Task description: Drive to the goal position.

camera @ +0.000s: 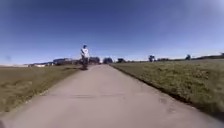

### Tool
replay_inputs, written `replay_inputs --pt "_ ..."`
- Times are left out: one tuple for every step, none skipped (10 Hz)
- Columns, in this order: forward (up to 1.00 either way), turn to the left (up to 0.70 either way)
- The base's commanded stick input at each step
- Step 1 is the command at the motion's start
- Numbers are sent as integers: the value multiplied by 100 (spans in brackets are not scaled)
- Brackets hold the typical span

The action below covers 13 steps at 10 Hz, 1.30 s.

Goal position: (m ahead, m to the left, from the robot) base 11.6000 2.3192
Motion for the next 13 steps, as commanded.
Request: replay_inputs --pt "100 0" --pt "100 0" --pt "100 0" --pt "100 0" --pt "100 0" --pt "100 0" --pt "100 0" --pt "100 0" --pt "100 0" --pt "100 0" --pt "100 0" --pt "100 0" --pt "100 0"
